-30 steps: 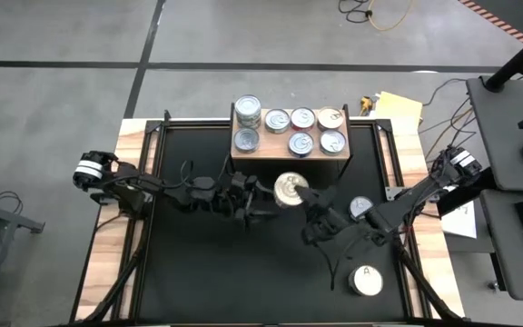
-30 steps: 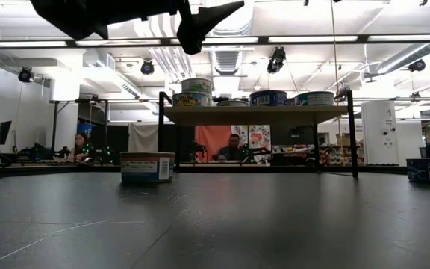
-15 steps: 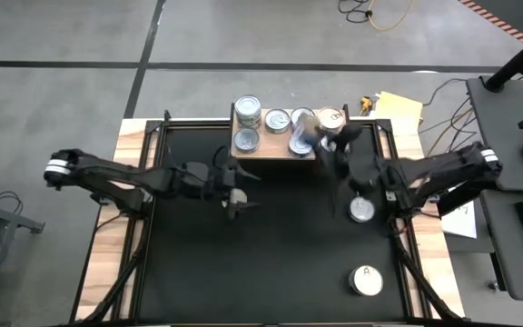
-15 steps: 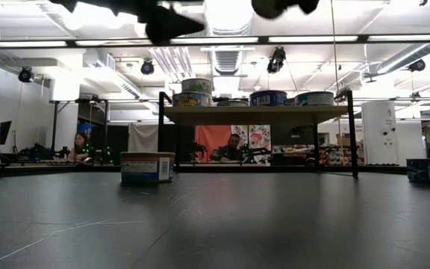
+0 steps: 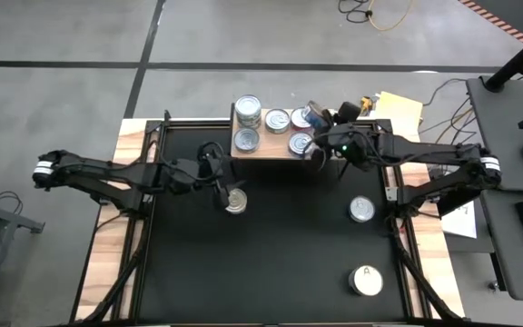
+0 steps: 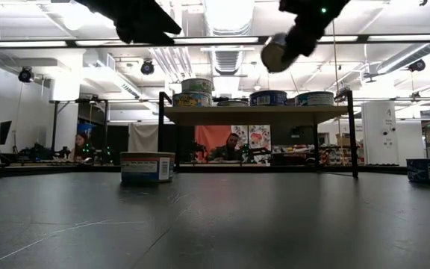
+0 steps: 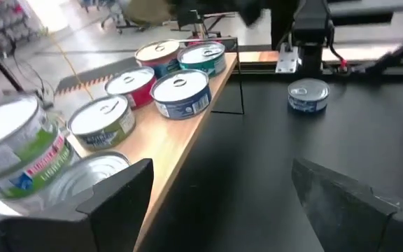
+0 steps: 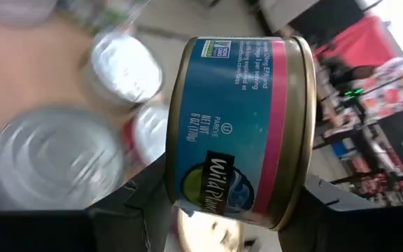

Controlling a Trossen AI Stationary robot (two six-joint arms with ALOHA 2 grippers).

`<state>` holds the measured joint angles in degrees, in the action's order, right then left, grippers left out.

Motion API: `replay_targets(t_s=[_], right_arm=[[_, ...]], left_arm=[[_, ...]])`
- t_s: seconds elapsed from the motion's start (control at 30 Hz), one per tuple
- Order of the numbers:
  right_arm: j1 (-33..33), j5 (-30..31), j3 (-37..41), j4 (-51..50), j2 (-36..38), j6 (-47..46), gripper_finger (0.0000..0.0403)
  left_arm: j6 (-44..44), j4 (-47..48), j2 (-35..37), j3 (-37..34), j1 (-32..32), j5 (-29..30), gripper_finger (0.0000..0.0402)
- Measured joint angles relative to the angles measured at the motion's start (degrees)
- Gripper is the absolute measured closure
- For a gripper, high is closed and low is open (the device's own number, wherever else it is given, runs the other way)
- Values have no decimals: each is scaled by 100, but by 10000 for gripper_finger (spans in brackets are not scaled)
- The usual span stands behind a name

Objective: Stack canned seafood by type on shelf
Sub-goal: Stack the blue pink tuna can on top of the blue pink tuna can on the shelf

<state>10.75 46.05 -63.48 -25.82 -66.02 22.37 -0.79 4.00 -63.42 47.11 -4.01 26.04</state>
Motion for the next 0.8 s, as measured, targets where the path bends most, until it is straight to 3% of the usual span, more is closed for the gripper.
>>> replay_targets(t_s=[0.27,0.53,0.8], right_arm=[[12,-95,-620,-1986,-11,-736,221],[76,-79,-866,-2505,-78,-587,221],[390,272,-1489,-3551,-1034,-445,221]], left_arm=[[670,99,-211,0,2,20,78],[583,103,-308,0,2,343,78],[393,138,-251,0,17,352,78]])
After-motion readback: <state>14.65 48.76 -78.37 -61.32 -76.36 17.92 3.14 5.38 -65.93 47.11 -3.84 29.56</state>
